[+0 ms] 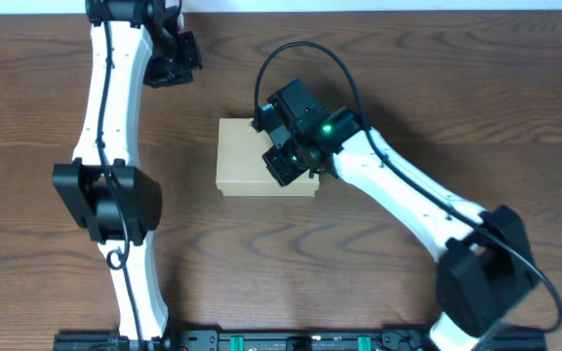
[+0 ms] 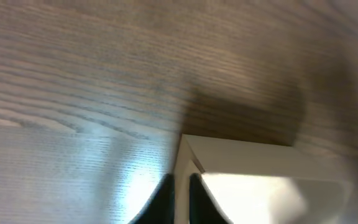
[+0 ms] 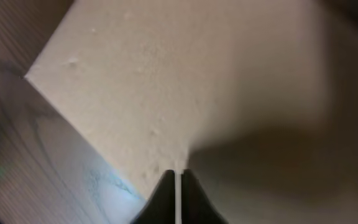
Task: Pack container
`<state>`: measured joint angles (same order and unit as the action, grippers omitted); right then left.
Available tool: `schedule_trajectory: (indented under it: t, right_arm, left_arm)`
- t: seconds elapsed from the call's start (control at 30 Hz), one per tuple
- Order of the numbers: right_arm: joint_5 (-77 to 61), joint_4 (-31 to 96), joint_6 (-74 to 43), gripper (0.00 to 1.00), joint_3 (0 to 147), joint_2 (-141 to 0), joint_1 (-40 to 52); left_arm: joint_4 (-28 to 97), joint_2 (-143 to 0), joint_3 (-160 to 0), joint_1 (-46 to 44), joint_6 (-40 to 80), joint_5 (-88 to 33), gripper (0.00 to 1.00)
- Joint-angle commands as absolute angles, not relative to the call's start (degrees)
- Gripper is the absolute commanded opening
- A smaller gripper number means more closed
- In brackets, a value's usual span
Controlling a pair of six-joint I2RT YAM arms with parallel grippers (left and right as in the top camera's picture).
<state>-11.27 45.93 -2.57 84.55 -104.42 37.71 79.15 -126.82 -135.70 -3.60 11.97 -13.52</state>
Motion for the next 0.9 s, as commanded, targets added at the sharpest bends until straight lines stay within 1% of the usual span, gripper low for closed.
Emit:
schedule_trajectory:
  t: [0.0, 0.03, 0.07, 0.23, 0.33, 0.4, 0.5, 0.6, 0.7, 0.87]
  right_arm:
    - [-8.80, 46.09, -2.15, 0.59, 84.33, -97.82, 36.58]
    - [-8.78, 46.02, -1.52, 0.99, 84.33, -95.88, 35.94]
    - [-8.69, 45.89, -1.19, 0.99, 84.33, -94.54, 35.53]
    - [-0.97, 44.97, -1.23, 0.99, 84.33, -88.88, 33.82]
    - [-0.80, 45.95, -2.00, 0.99, 84.33, -85.86, 33.01]
    - [-0.84, 46.37, 0.16, 0.99, 84.31, -84.01, 32.16]
    - [-1.43, 49.01, 4.99, 0.99, 84.25, -80.97, 30.46]
    - [-5.98, 52.95, 9.76, 0.99, 82.91, -77.38, 27.99]
    - [-11.00, 52.45, 12.58, 0.99, 77.62, -72.10, 24.77]
    - [-16.21, 47.24, 12.53, 0.99, 62.85, -56.51, 18.20]
  left_arm:
    - [79.44, -120.99, -137.12, -3.73, 11.84, -13.10, 0.44]
    - [79.46, -119.72, -137.12, -3.73, 11.84, -13.10, 0.89]
    - [79.48, -118.80, -137.12, -3.73, 11.84, -13.10, 0.96]
    - [79.64, -114.34, -137.10, -3.73, 12.93, -13.58, 0.96]
    - [82.59, -112.16, -137.10, -3.77, 12.34, -16.71, 0.96]
    - [84.01, -110.61, -137.10, -3.70, 8.86, -18.28, 0.96]
    - [87.77, -107.96, -137.10, -3.68, 5.02, -17.52, 0.95]
    - [91.22, -105.10, -137.08, -3.66, 1.48, -17.41, 0.95]
    - [94.00, -102.15, -136.97, -3.66, 0.01, -17.41, 0.95]
    - [96.77, -94.74, -134.45, -3.66, -0.91, -16.05, 0.96]
